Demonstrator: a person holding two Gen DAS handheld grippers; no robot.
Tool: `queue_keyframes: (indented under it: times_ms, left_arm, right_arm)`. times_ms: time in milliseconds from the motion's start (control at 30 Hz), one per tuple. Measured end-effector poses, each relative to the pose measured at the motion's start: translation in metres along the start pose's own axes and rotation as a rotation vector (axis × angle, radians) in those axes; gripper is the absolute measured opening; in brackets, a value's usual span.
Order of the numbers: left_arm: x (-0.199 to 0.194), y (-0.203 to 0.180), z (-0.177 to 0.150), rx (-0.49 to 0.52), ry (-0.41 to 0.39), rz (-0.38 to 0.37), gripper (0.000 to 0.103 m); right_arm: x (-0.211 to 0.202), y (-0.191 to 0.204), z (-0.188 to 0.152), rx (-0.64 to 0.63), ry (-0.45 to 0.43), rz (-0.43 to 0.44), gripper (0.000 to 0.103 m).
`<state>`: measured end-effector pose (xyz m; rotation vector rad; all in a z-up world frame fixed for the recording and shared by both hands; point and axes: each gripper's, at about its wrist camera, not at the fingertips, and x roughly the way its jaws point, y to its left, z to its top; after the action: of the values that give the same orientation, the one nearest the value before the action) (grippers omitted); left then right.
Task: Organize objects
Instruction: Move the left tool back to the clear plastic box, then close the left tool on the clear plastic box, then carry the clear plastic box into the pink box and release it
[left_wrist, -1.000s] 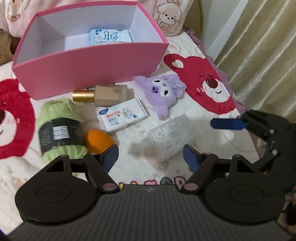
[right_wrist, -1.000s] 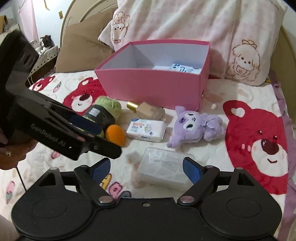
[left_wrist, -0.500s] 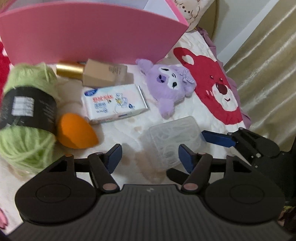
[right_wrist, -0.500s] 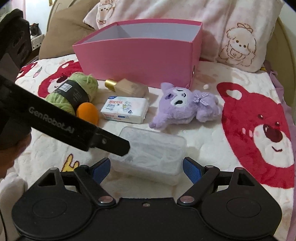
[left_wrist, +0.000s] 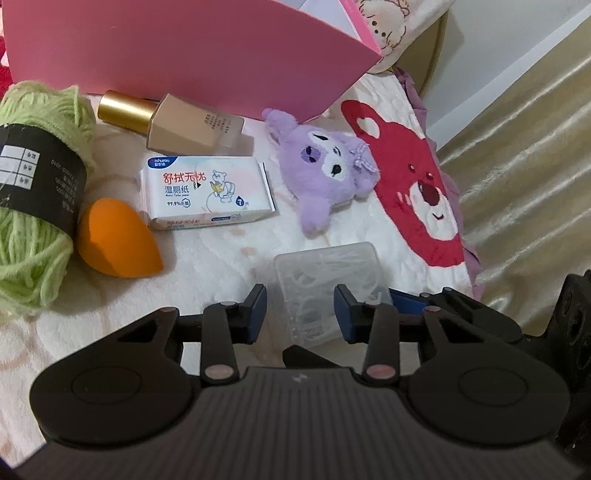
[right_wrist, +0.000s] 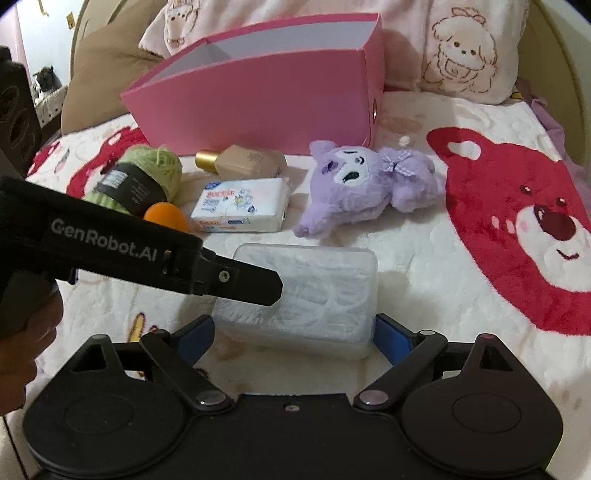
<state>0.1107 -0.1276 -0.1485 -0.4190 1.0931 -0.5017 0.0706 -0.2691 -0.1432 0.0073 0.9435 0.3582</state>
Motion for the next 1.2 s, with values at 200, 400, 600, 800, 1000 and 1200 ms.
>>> queue_keyframes:
  times_ms: [200, 400, 600, 800, 1000, 1200]
  left_arm:
    - [-0.028, -0.004, -0.001, 0.031, -0.007, -0.012, 0.039]
    - [-0.069, -0.017, -0.001, 0.124, -0.03, -0.002, 0.039]
    - [-0.106, -0.025, 0.01, 0.183, -0.077, 0.005, 0.039]
    - [-0.14, -0.028, 0.039, 0.188, -0.124, -0.004, 0.039]
    - [-0.166, -0.033, 0.087, 0.198, -0.165, 0.019, 0.039]
    - [-0.156, -0.026, 0.141, 0.152, -0.173, 0.037, 0.039]
  right_arm:
    - [-0.029, 0.011, 0.007, 0.049, -0.032, 0.029, 0.094]
    - [-0.056, 0.032, 0.021, 0.031, -0.071, 0.045, 0.094]
    - [-0.08, 0.055, 0.039, -0.018, -0.122, 0.025, 0.088]
    - [-0.1, 0.069, 0.074, -0.068, -0.164, 0.016, 0.08]
    - [-0.108, 0.061, 0.124, -0.046, -0.173, 0.059, 0.063]
    - [-0.088, 0.044, 0.177, 0.002, -0.138, 0.062, 0.056]
